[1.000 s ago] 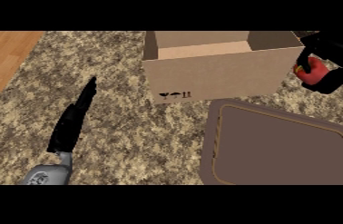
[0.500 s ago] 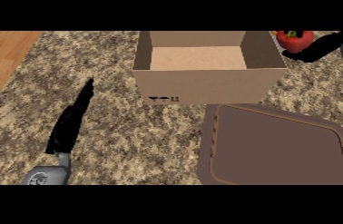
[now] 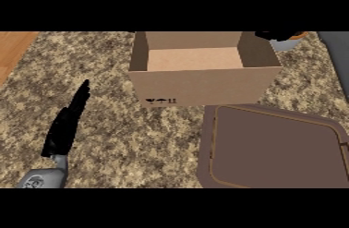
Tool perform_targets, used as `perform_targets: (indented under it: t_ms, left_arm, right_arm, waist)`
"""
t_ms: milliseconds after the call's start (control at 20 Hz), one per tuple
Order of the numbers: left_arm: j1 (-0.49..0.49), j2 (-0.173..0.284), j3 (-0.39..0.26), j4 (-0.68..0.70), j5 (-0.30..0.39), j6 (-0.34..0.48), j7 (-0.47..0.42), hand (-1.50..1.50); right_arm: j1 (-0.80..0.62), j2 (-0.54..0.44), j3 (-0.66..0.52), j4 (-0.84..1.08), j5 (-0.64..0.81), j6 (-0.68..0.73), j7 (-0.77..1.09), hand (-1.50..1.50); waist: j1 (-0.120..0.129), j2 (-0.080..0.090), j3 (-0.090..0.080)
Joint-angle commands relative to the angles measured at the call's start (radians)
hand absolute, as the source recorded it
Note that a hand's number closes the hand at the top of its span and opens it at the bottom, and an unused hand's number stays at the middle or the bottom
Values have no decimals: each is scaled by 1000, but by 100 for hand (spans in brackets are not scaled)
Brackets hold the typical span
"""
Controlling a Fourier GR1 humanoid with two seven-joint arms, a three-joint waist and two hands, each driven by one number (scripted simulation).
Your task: Pick the bell pepper from the tray and place it in the cardboard box
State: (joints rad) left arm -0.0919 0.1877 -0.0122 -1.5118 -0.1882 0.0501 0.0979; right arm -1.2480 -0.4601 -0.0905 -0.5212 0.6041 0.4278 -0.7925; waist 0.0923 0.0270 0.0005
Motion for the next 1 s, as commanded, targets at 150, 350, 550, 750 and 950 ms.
perform_targets:
  t_ms: [150,350,550,750,950]
  left_arm:
    - [61,18,10,-32,14,-23,-23,0]
    - [52,10,15,-22,4,-8,-1,0]
    - [60,-13,12,21,-11,17,-65,0]
    - [13,15,26,-18,6,-14,-2,0]
    - [8,6,13,-22,0,-15,3,0]
  right_arm:
    - [-127,103,44,140,24,26,-35,150]
    - [-182,210,75,187,42,4,46,150]
    - [-190,265,110,244,85,-45,46,150]
    - [-198,337,138,296,129,-137,88,150]
    - [-208,368,117,370,123,-131,169,-150]
  waist:
    - [-7,-4,-1]
    - [-27,-10,-1]
    - [-25,-3,-2]
    - [-17,2,-2]
    - [-12,4,-2]
